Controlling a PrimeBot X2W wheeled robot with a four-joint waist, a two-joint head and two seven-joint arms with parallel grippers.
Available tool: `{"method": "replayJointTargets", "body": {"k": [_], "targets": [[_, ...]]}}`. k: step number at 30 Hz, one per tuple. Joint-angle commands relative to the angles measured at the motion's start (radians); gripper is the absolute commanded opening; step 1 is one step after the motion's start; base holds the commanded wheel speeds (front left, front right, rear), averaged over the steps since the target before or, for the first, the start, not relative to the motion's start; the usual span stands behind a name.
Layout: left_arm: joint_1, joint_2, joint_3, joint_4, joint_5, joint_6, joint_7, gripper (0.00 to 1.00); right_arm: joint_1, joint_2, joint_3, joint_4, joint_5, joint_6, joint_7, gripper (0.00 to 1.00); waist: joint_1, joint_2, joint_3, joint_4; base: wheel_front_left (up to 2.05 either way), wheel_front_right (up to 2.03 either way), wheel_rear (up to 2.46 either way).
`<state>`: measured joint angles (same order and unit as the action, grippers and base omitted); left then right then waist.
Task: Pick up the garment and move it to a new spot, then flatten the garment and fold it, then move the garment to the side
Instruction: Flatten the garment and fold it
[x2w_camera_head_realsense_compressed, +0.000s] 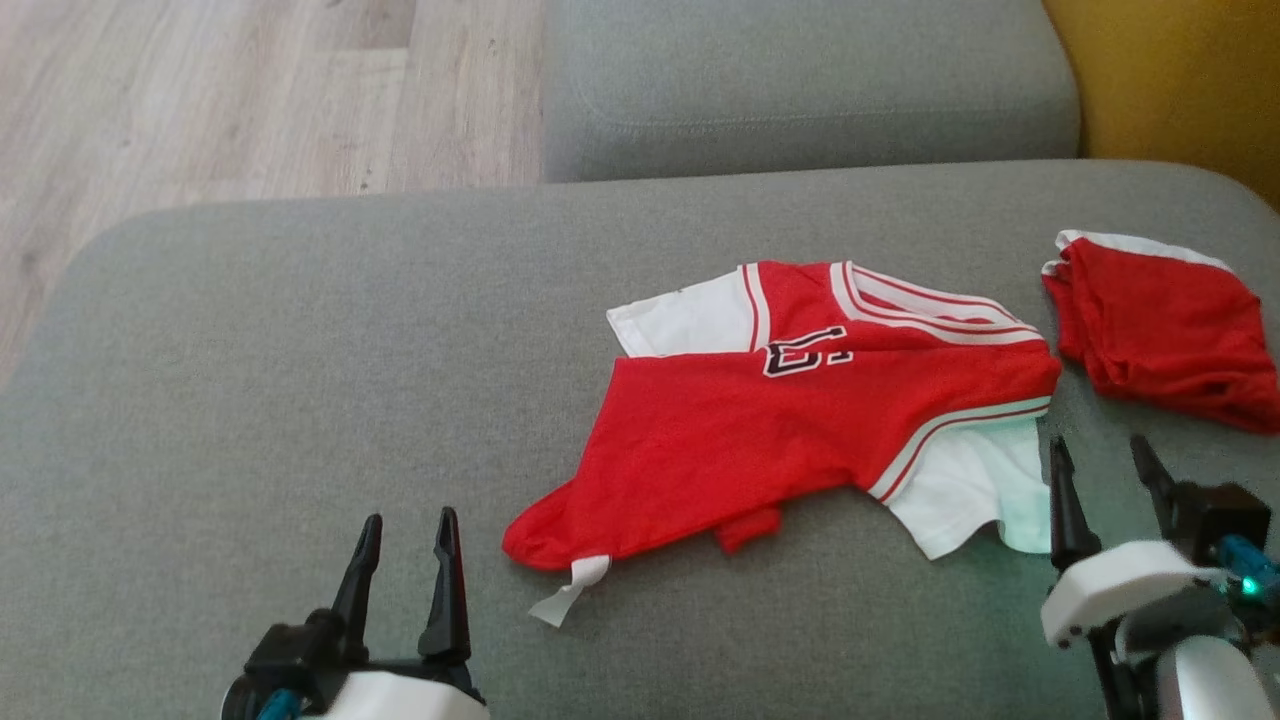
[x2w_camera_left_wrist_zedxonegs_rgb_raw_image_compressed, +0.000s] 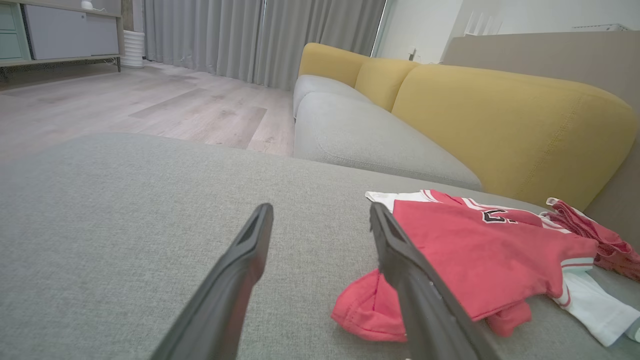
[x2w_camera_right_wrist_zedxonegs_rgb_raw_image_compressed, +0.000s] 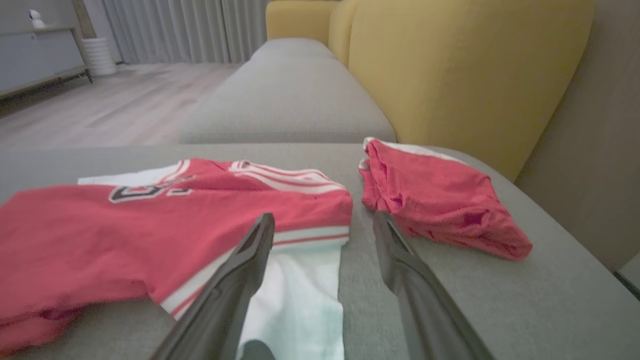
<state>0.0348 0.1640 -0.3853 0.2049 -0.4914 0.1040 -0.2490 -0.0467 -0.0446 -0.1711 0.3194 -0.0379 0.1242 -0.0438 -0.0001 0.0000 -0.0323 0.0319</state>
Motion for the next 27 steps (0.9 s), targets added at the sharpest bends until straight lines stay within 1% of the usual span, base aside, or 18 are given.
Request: {"method": "replayJointTargets", "body": {"k": [1, 5, 9, 18, 27], "targets": [[-0.035, 0.006, 0.033, -0.025, 0.007, -0.003, -0.006, 1.0, -0.019, -0.006, 0.035, -0.052, 0.009, 0.007, -0.004, 1.0, 0.0001, 0.0, -0.009, -0.002, 0.0, 0.0, 0.0], [-0.031, 0.005, 0.028, -0.012, -0.004, -0.009, 0.001, 1.0, 0.004, -0.006, 0.081, -0.117, 0.047, 0.007, 0.002, 1.0, 0.0001, 0.0, -0.028, -0.003, 0.0, 0.0, 0.0], [-0.022, 0.001, 0.025, 0.005, -0.017, -0.014, 0.004, 1.0, 0.031, -0.006, 0.114, -0.152, 0.085, 0.007, -0.002, 1.0, 0.0001, 0.0, -0.042, -0.003, 0.0, 0.0, 0.0], [-0.014, -0.001, 0.023, 0.028, -0.037, -0.017, 0.009, 1.0, 0.085, -0.006, 0.159, -0.165, 0.162, 0.007, -0.031, 1.0, 0.0001, 0.0, -0.055, 0.001, 0.0, 0.0, 0.0], [-0.022, 0.003, 0.019, 0.036, -0.04, -0.013, 0.013, 1.0, 0.079, -0.006, 0.172, -0.157, 0.163, 0.007, -0.03, 1.0, 0.0001, 0.0, -0.052, 0.007, 0.0, 0.0, 0.0]]}}
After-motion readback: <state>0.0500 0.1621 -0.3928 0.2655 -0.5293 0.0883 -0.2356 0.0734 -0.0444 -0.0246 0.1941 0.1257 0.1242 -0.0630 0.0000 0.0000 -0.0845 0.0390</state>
